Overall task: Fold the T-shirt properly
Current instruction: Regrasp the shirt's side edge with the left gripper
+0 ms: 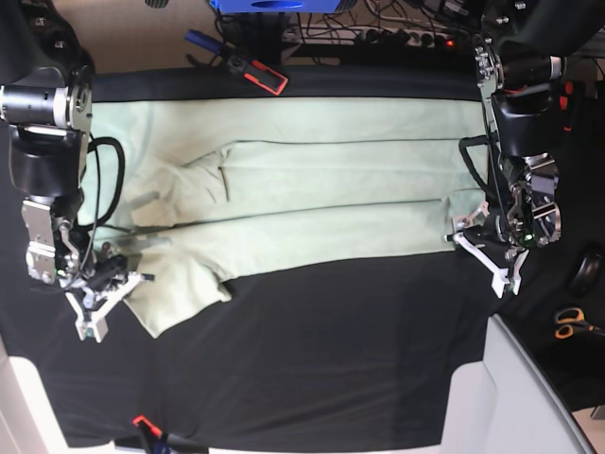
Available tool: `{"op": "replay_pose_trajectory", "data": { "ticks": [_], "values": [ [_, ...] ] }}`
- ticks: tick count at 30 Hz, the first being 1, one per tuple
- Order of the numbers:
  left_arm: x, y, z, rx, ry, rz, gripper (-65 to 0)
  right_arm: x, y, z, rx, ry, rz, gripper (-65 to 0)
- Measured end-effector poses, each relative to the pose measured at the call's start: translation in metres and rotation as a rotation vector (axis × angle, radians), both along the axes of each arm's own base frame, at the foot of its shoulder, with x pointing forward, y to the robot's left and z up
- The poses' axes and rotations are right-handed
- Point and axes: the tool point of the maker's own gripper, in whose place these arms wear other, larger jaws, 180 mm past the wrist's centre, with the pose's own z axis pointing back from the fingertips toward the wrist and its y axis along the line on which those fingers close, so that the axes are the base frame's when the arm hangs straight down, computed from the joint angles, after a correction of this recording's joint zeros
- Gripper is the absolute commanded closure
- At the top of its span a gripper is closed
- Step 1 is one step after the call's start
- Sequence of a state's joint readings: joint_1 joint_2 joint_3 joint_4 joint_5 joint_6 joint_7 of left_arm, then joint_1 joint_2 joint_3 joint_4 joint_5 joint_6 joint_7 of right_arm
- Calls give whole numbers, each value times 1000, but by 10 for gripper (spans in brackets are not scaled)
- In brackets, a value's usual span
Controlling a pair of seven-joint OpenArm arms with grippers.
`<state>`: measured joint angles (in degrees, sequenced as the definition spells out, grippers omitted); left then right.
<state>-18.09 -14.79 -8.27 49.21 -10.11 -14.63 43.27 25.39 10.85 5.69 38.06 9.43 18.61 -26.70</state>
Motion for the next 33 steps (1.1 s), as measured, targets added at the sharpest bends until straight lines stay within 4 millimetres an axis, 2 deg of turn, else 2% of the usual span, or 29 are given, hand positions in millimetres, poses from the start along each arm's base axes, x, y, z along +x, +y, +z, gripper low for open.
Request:
{"op": "replay_pose_trajectory", "data": {
  "ticks": [7, 16, 17, 18, 21, 22, 29, 33],
  "values": [
    [-4, 7, -4, 7, 15, 11, -395, 0, 0, 0, 0, 0, 0, 0],
    [4, 6, -14, -4, -46, 30, -381, 0, 1, 0, 1, 0, 1, 0],
    [5, 6, -15, -5, -50, 35, -351, 0, 0, 0, 0, 0, 0, 0],
    [6, 6, -15, -2, -59, 39, -292, 0, 0, 0, 0, 0, 0, 0],
    [7, 6, -14, -8, -68, 44, -45, 0, 0, 0, 0, 0, 0, 0],
    [7, 3, -15, -15, -70, 45, 0, 0, 0, 0, 0, 0, 0, 0],
    [9, 1, -13, -10, -75, 38, 0, 0, 0, 0, 1, 0, 0, 0],
    [2, -10, -7, 0, -88, 2, 0, -1, 0, 0, 0, 3, -1, 0]
  ]
}}
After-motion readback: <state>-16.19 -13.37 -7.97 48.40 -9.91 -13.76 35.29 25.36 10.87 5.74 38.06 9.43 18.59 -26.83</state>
